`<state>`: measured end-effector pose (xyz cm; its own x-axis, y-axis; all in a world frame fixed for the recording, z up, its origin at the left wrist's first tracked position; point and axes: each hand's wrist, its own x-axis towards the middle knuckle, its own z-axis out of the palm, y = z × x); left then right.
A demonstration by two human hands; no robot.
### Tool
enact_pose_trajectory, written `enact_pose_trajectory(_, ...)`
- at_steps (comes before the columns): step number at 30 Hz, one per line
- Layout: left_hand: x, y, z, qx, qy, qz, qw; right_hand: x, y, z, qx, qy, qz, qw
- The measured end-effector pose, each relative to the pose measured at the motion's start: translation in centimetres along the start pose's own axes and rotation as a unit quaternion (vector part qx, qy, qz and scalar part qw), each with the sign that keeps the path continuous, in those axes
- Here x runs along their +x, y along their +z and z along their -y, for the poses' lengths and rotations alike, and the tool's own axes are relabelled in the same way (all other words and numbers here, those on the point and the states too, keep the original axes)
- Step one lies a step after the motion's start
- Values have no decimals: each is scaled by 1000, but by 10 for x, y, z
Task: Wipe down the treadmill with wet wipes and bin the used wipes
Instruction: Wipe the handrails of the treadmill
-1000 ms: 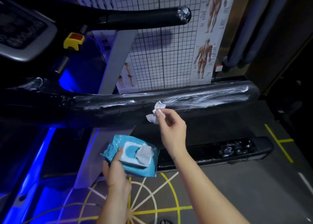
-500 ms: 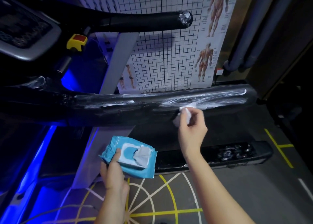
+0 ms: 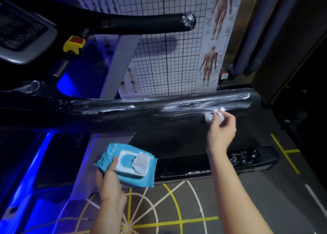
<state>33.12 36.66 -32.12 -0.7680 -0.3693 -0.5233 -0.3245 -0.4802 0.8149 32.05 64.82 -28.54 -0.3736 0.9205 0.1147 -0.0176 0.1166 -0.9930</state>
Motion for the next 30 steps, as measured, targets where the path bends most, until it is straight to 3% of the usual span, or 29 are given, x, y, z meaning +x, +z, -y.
enact_pose_trajectory(3,-3,5,2,-6,4,6,1000,9,-14,-4,10,32,-1,999)
enact_pose_trajectory(5,-7,12,5,-12,-2,12,1000,-4,-14,5,15,-1,20,1000)
enact_pose_trajectory(11,-16,33,11,-10,-11,30,999,-42,16,17,-4,-65,246,967)
enact_pose_trajectory(18,-14,36,16,9,11,48,999,18,-7,9,-11,-28,36,999)
enact_pose_trajectory(22,-9,41,22,25,31,64,997,47,-32,9,6,23,-1,1000)
enact_pose_trajectory(27,-11,54,27,19,23,81,996,14,-29,17,-25,-78,32,996)
enact_pose_trajectory(30,-11,57,33,25,15,88,996,30,-32,11,-16,-117,-71,990)
